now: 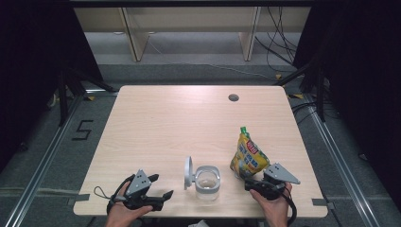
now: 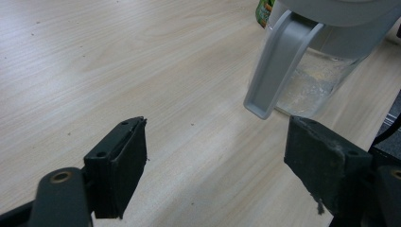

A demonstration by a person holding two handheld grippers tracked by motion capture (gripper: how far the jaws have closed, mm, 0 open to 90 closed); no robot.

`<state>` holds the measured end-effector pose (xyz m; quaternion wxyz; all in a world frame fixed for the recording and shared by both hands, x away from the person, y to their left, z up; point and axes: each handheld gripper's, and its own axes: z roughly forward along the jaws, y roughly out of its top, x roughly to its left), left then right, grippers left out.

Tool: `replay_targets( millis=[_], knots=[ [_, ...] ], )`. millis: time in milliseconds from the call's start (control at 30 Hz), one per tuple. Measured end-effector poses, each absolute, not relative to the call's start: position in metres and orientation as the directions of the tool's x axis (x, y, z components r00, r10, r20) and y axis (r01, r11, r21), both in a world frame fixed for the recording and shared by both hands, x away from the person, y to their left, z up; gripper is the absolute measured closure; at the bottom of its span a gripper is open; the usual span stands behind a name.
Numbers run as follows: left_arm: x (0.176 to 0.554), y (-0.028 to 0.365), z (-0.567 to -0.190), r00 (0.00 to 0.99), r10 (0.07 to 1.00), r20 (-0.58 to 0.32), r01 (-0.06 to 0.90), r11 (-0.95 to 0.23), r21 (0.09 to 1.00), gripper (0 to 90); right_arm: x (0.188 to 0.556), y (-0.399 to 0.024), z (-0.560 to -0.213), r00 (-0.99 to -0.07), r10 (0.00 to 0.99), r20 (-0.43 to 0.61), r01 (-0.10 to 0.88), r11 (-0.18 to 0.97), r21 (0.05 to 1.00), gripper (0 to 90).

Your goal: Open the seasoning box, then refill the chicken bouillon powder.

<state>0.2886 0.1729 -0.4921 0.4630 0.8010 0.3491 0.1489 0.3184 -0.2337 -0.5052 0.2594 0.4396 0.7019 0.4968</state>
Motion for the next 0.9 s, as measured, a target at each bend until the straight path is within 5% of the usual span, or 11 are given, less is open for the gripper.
replay_targets(
  millis=[900],
  knots=[
    [0.287,0.172,-0.491,0.728,0.683,-0.060,0.398,-0.350,0.848,21.4,0.339,-0.229,-0.516,-0.429,0.903,-0.026,0.216,0.131,0.968,22.1]
  ],
)
